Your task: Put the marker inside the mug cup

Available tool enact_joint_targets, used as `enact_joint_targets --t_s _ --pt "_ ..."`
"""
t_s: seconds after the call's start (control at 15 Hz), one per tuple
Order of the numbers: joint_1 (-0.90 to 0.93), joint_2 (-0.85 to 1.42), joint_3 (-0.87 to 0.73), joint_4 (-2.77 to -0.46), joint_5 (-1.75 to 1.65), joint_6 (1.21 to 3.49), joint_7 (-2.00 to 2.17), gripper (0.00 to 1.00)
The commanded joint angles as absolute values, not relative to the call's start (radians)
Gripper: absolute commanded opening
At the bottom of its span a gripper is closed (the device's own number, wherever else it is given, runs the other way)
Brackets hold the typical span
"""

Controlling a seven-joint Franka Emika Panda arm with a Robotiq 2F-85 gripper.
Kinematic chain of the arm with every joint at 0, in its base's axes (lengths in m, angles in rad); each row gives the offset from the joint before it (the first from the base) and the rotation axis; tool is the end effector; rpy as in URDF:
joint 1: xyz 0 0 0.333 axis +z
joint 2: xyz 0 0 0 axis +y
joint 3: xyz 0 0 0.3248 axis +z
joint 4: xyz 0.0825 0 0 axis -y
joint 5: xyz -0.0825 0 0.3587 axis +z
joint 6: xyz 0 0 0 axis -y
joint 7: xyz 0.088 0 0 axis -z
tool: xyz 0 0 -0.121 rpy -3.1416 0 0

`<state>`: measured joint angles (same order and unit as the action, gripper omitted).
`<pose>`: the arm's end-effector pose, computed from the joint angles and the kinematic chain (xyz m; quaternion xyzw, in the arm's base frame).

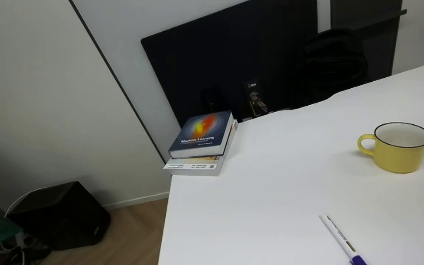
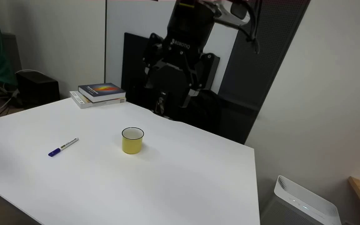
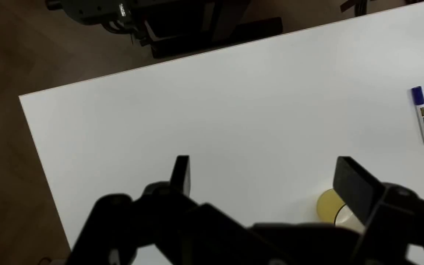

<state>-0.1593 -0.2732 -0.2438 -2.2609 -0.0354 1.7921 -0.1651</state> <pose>0.3805 -0.1710 0.4588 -0.9892 0.1049 0.0930 0.0430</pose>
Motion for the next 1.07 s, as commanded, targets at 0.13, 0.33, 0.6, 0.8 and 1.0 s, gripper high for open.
enact_joint_targets --t_s 0.13,0.33,0.6,0.8,1.0 --pt "-0.169 -0.272 -0.235 -2.259 -0.033 1.791 -0.167 1.00" --pt "-0.151 -0.257 -0.210 -2.289 -0.045 1.797 -0.170 1.00" --pt "-0.103 -0.230 -0.142 -2.352 -0.035 1.840 -0.159 1.00" --pt "-0.044 -0.197 -0.078 -2.409 0.002 1.915 -0.163 1.00" --pt "0.024 -0.148 -0.013 -2.460 0.090 2.009 -0.165 1.00"
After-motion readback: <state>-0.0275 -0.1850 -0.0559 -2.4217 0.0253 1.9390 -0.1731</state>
